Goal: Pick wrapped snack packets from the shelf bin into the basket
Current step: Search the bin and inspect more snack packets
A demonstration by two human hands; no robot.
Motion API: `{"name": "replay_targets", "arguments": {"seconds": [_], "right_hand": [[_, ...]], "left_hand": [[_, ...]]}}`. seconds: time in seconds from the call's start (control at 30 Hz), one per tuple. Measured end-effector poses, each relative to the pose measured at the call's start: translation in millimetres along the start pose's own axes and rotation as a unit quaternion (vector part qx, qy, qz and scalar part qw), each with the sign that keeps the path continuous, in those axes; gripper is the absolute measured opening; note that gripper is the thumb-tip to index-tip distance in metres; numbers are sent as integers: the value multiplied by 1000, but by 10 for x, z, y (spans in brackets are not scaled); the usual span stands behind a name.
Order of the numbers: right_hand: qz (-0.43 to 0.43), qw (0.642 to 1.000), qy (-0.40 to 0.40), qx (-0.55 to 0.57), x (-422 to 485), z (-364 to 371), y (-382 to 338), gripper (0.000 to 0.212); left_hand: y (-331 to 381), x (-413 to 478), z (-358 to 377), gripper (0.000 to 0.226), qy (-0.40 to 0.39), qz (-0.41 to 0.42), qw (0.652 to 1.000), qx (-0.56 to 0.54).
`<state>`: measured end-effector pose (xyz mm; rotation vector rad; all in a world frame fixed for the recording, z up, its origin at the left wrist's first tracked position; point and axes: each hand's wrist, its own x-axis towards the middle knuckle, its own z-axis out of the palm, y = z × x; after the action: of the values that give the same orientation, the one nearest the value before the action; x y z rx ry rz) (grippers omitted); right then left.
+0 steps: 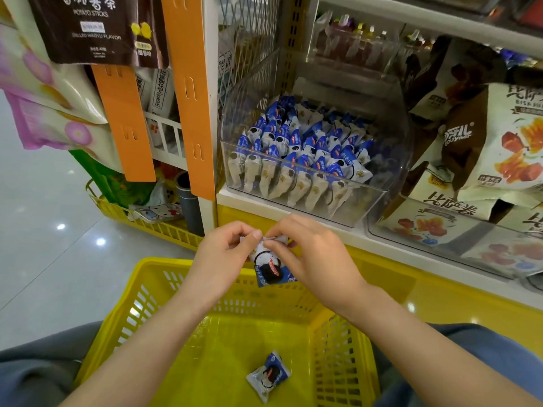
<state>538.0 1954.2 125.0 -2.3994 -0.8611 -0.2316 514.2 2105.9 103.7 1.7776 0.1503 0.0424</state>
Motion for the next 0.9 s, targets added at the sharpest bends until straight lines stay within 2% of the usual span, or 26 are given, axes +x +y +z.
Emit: {"name": "replay_targets", "arguments": {"seconds": [0.07, 0.17, 0.23, 0.33, 0.43, 0.5, 0.6, 0.7, 0.77, 0.83, 0.9], "right_hand": [[8, 1000, 13, -7, -2, -1, 4, 10], [88, 992, 50, 70, 31, 12, 46, 8], [120, 986, 81, 84, 55, 5, 80, 7], [133, 975, 131, 117, 77, -24, 90, 2], [100, 975, 121, 161, 66, -14, 49, 3], [61, 979, 81, 175, 25, 15, 1, 4], [9, 992, 52, 117, -34, 46, -29, 6], [-34, 998, 25, 46, -48, 42, -33, 8], [20, 999, 19, 37, -51, 54, -50, 8], [149, 982, 12, 112, -22, 52, -66, 7], [280, 922, -18, 265, 29, 31, -70, 10]], "left_hand": [[10, 2, 19, 18, 0, 3, 1000, -1], [23, 0, 19, 14, 22, 11, 999, -23], [8, -10, 0, 16, 29, 5, 999, -36], [-35, 7, -27, 23, 31, -62, 996, -56], [-24, 40, -23, 41, -19, -165, 975, -145], [-19, 47, -23, 43, -41, -192, 959, -203], [-5, 30, -40, 43, -53, -178, 941, -282], [4, 14, -35, 31, -54, -139, 955, -258], [11, 7, -19, 23, -17, -120, 966, -229], [-1, 7, -7, 20, 15, -105, 970, -218], [3, 5, 2, 19, 11, -101, 973, -209]]}}
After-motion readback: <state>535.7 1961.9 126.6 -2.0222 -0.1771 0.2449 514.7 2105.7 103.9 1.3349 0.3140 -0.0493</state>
